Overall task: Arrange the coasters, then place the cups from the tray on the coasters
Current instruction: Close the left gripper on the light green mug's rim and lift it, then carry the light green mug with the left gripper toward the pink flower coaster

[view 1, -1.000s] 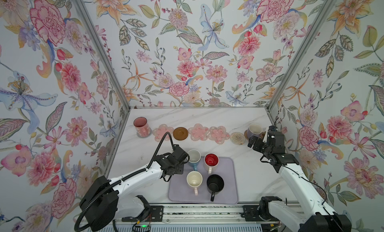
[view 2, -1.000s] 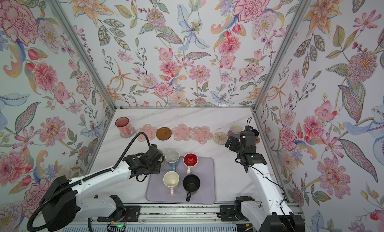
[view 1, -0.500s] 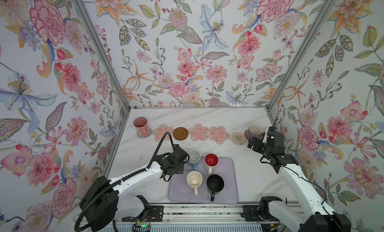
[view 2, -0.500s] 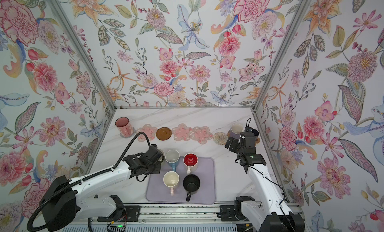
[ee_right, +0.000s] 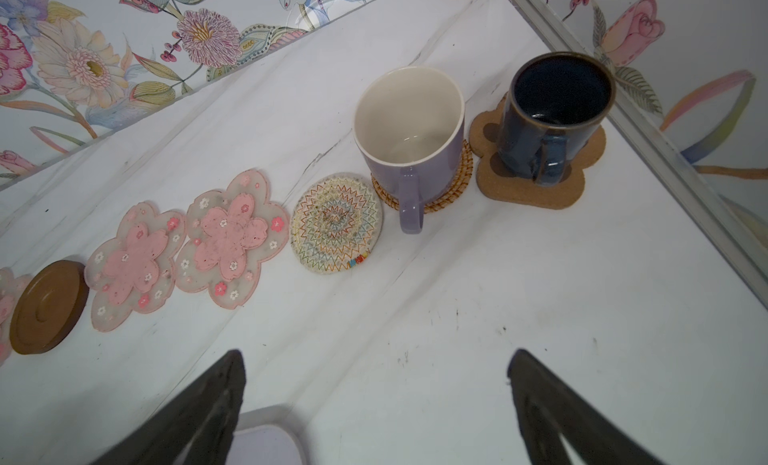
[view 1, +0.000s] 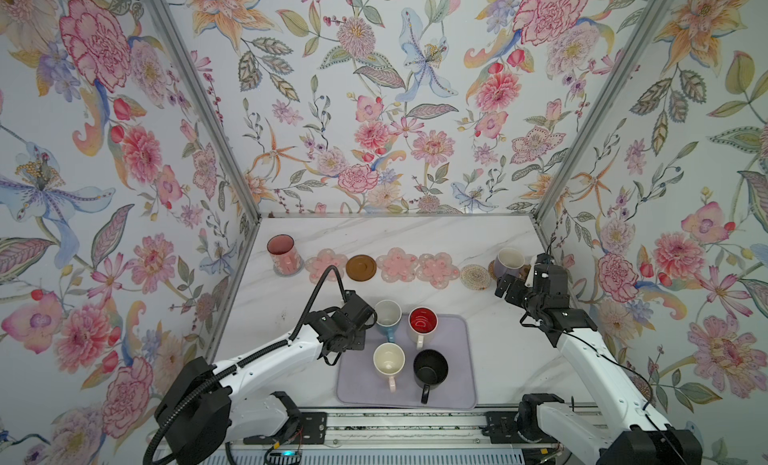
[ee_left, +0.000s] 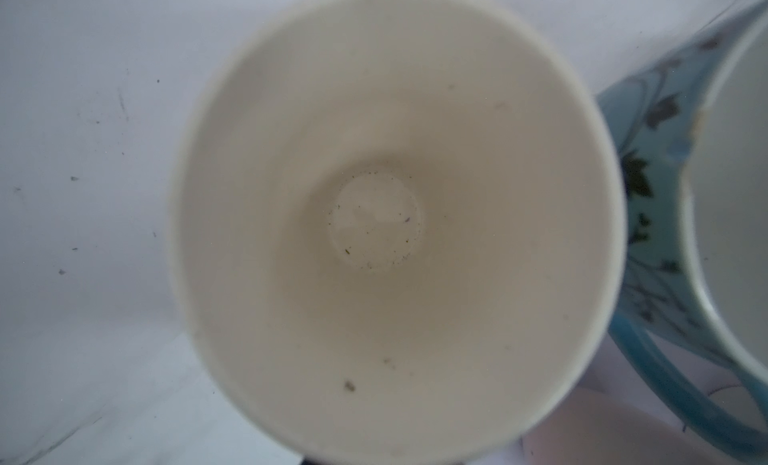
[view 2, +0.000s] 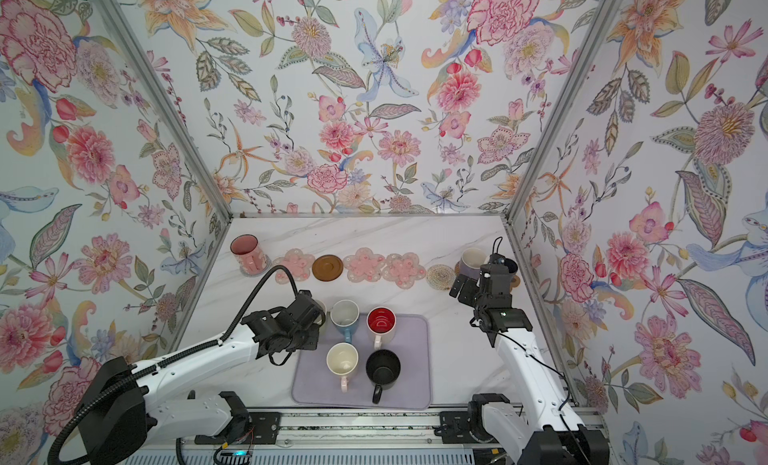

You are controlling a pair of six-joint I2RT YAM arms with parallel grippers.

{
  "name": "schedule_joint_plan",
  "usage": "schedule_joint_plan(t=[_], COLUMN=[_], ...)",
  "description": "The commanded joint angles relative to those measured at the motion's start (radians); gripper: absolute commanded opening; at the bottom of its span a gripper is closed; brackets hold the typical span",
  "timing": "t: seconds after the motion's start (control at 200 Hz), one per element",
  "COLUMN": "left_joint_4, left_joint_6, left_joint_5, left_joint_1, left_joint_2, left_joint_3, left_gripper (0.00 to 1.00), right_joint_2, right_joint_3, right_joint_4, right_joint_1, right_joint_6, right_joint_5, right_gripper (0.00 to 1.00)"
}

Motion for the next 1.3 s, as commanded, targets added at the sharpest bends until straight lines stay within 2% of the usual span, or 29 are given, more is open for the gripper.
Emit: schedule_joint_plan(t=[0.0,0.225,0.475,0.866,1.096,1.291], left_joint_4=[-0.013,-0.048,-0.03,0.087,0.131,0.142], left_joint_6=[-0.014,0.014,0.133,0.324,0.368,0.382], left_joint_5=[-0.052,-0.068,-0.04,0.004,0.055,0.073], left_joint_1=[0.012,0.063,0.203,0.43,0.523,0.56], left_joint_2=[-0.075,-0.142,-0.128,0.117,0.261,0.382], left_joint_3=[0.007,0.021,0.099,0.308,0.431,0.519], left_gripper=[0.0,0.0,0.0,0.0,0.0,0.0], right_joint_2=[-0.014,-0.017,-0.045,-0.057,-0.056,-0.056], right_joint_3=[-0.008,0.003,-0.001,-0.003,0.0,-0.004], right_joint_4=[0.015,-0.017,-0.019,-0.024,-0.023,-0.022], right_joint_1=[0.008,0.007,0.009,0.007,0.007,0.006], right_joint_6=[0.013,-0.014,-0.011,-0.014,-0.016,-0.016], right_joint_5=[-0.011,-0.011,-0.011,-0.014,-0.018,-0.018], right_gripper=[0.99,0.99,0.99,0.99,0.99,0.99])
